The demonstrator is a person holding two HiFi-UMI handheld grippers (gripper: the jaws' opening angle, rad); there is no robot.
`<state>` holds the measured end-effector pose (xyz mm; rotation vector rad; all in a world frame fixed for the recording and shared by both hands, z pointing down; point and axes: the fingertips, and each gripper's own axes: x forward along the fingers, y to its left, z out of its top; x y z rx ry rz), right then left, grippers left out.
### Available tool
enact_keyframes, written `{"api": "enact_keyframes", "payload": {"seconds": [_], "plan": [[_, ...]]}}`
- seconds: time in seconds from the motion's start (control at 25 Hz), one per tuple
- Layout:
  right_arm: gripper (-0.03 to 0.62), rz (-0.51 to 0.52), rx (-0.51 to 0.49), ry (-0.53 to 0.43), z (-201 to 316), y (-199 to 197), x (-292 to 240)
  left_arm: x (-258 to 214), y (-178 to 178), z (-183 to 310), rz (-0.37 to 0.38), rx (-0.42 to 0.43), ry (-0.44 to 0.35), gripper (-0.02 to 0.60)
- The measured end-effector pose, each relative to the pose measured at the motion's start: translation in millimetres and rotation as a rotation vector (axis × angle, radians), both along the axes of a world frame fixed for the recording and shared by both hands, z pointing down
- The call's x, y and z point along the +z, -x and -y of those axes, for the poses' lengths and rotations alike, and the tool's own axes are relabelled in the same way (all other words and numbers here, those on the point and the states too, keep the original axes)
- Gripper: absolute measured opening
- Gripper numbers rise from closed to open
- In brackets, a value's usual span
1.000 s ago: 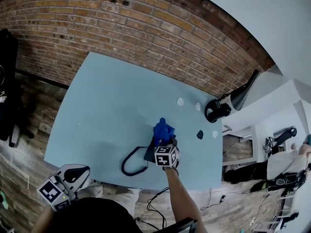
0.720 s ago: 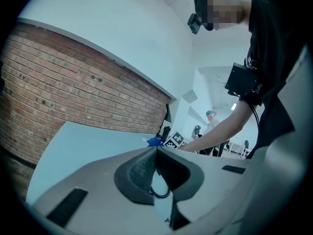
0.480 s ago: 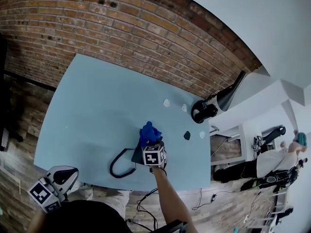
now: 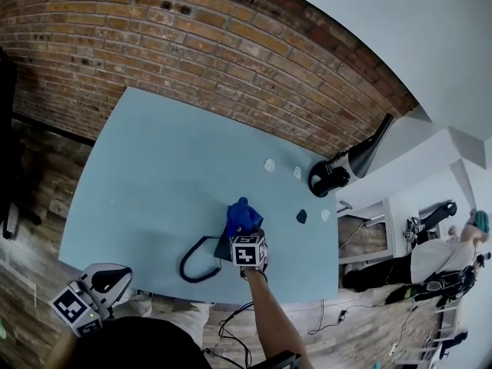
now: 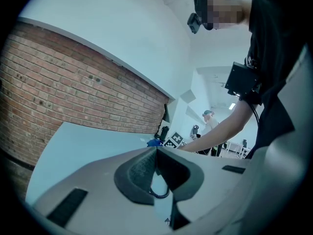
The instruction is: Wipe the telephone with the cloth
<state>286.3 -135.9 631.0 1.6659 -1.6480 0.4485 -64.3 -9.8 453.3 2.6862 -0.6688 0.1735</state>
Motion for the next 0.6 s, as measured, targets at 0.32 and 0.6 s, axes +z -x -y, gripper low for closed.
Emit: {"api": "enact_keyframes", "payload": {"seconds": [0.32, 0.6], "plan": [[0.089, 0.004, 0.008, -0.003, -8.2, 0.1, 4.5, 3.4, -1.5, -3.5, 0.006, 0.012, 0.007, 0.012], [0.089, 0.012, 0.011, 0.001, -15.6, 2.2, 8.7, 3.1, -6.8, -8.3, 0.018, 0.039, 0.014, 0.012]]}}
